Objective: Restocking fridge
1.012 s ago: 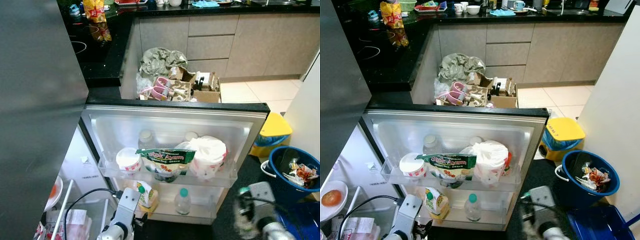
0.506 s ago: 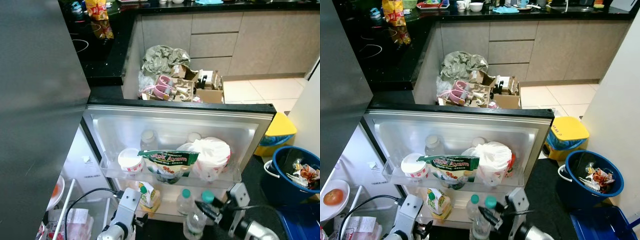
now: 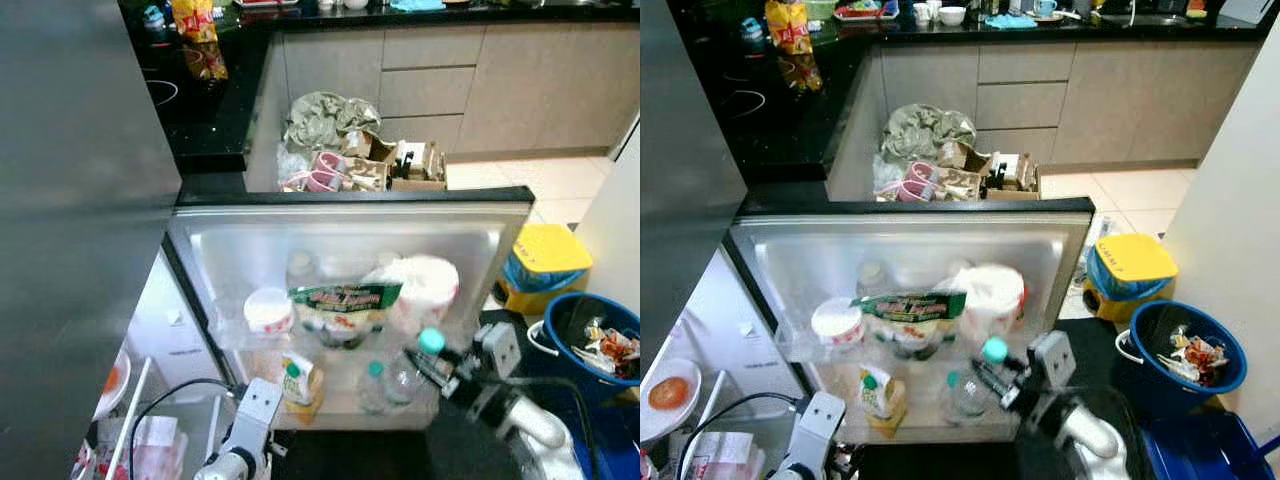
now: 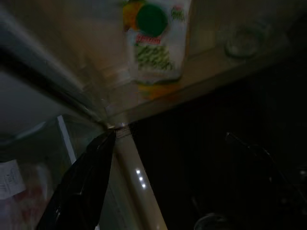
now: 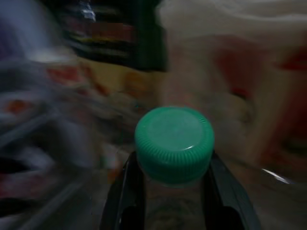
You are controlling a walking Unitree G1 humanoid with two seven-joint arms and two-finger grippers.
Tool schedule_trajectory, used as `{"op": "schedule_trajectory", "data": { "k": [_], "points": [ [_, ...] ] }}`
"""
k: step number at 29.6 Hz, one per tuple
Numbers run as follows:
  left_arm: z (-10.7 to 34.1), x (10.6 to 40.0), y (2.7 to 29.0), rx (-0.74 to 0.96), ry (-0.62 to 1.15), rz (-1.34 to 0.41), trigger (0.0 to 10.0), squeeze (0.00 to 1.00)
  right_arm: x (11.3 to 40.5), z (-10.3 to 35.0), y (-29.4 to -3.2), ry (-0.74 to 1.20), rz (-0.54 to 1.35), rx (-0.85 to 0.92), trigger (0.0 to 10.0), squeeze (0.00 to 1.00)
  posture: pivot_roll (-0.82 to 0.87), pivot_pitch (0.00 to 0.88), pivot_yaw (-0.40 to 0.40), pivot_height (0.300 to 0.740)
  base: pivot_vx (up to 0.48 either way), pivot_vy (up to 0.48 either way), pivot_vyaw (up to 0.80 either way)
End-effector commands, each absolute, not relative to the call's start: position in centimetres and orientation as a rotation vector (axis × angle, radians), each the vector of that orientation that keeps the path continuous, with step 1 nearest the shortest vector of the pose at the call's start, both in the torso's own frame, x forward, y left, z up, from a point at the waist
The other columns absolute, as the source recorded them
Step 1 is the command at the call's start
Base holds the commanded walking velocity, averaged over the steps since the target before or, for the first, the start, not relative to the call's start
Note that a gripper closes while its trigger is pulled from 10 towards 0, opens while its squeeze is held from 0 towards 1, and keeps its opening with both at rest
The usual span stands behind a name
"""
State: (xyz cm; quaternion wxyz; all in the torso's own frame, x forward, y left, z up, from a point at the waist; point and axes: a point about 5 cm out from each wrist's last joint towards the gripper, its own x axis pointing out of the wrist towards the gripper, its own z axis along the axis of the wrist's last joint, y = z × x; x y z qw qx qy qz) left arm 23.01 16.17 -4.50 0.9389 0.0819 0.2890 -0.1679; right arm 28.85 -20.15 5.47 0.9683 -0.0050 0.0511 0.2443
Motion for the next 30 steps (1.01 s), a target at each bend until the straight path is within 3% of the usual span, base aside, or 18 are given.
{"op": "schedule_trajectory", "data": {
  "k": [1, 6, 12, 15, 20, 25, 30],
  "points": [
    [-4.9, 22.5, 16.6, 0.181, 0.613, -0.345, 10.0, 0.0, 29.1, 5.8, -21.3, 0.078, 0.407, -0.032, 10.0, 0.0, -0.07, 0.048, 0.026, 0.74, 0.0, 0.0, 0.0],
    [-4.9, 22.5, 16.6, 0.179, 0.612, -0.343, 10.0, 0.0, 28.7, 5.3, -21.7, 0.097, 0.377, -0.015, 10.0, 0.0, -0.07, 0.049, 0.024, 0.74, 0.0, 0.0, 0.0],
    [-5.2, 22.1, 16.7, 0.179, 0.629, -0.338, 10.0, 0.0, 25.9, 1.1, -20.2, 0.279, 0.382, 0.038, 10.0, 0.0, -0.08, 0.05, 0.025, 0.74, 0.0, 0.0, 0.0],
    [-5.3, 21.9, 16.8, 0.187, 0.648, -0.337, 10.0, 0.0, 23.8, -2.0, -19.6, 0.427, 0.309, 0.051, 10.0, 0.0, -0.08, 0.049, 0.026, 0.74, 0.0, 0.0, 0.0],
    [-5.6, 21.9, 17.5, 0.204, 0.689, -0.283, 10.0, 0.0, 20.1, -5.6, -21.0, 0.637, 0.076, 0.075, 10.0, 0.0, -0.08, 0.05, 0.035, 0.74, 0.0, 0.0, 0.0],
    [-5.6, 21.9, 17.5, 0.192, 0.691, -0.274, 10.0, 0.0, 18.3, -6.6, -21.9, 0.698, -0.018, 0.073, 10.0, 0.0, -0.09, 0.05, 0.036, 0.74, 0.0, 0.0, 0.0],
    [-5.7, 21.9, 17.3, 0.195, 0.693, -0.28, 10.0, 0.0, 17.9, -6.8, -21.8, 0.711, -0.005, 0.035, 10.0, 0.0, -0.09, 0.05, 0.037, 0.74, 0.0, 0.0, 0.8]
  ]
}}
